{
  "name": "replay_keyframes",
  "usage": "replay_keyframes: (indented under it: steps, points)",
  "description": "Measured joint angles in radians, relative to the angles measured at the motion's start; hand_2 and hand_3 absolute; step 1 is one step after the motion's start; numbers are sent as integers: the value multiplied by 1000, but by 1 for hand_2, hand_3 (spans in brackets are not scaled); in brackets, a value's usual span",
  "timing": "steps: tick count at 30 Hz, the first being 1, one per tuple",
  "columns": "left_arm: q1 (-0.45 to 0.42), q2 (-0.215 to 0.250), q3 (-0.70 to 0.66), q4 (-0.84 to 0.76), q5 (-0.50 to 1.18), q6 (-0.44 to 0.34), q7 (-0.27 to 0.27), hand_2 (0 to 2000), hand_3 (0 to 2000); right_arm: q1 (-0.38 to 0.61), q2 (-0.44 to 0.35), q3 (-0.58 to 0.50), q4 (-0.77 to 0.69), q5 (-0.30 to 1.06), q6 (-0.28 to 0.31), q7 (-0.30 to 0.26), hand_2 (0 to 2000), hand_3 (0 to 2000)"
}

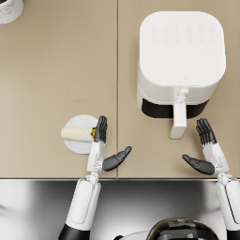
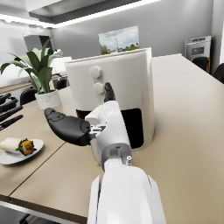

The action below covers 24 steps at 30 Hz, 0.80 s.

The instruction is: Pick up the chicken rolls and place it into the air fryer

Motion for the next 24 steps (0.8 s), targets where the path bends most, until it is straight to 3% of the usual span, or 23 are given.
replay_keyframes:
  steps: [23, 24]
  points:
    - [0, 0, 0, 0, 0, 0, 0, 0, 0, 0, 0, 0, 0, 0, 0, 0, 0, 0]
    - [-2, 2, 9, 6, 0, -29, -28, 0, 0, -2, -2, 9, -6, 0, -28, 29, 0, 0]
